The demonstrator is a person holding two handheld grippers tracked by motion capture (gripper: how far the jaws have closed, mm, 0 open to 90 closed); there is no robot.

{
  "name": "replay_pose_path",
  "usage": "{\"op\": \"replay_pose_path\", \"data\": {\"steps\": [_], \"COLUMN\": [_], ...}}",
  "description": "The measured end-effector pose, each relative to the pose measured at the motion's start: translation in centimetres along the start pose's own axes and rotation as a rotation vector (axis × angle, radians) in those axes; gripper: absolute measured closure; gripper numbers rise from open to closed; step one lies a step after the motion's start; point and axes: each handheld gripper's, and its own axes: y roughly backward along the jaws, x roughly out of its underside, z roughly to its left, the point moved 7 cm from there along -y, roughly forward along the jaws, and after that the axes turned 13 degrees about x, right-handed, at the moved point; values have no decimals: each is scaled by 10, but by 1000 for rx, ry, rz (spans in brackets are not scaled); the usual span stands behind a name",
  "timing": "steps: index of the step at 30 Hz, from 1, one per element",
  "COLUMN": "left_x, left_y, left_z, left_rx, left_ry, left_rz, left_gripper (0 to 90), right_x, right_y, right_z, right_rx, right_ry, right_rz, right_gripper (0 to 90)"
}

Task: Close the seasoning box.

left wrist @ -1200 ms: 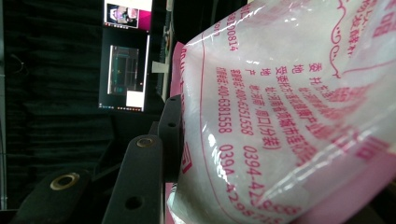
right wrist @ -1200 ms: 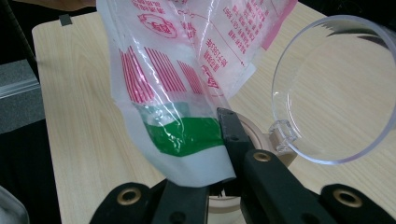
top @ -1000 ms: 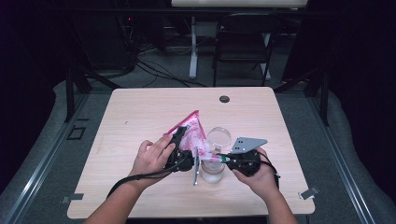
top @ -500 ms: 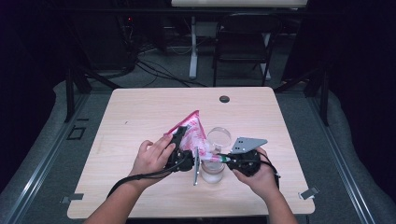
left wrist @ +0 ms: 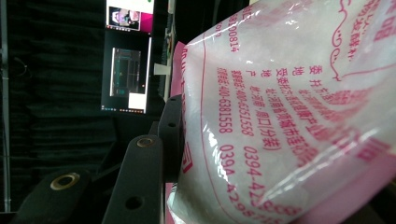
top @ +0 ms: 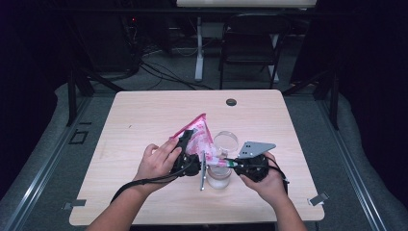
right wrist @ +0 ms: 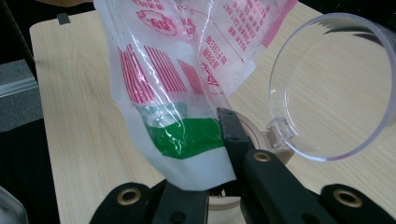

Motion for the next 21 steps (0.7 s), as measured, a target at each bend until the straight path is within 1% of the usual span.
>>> {"op": "replay_pose_path", "data": {"steps": [6,19,21], "left_x": [-1,-5,-5], "left_y": [1,3,3], "left_z": [2,4,4], "left_rx": [-1,-16,-13], "left_ry": [-4,-12,-8], "left_rz": [5,-6,-7], "left_gripper": [648,648,648], "right_x": [0,1,2], "right_y": [0,0,0], "right_z": [1,0,0], "right_rx": [-7,-5,-6], "right_ry": [1,-2,1], "right_rz": [-4,-1,2], "right_gripper": [900,900,900]}}
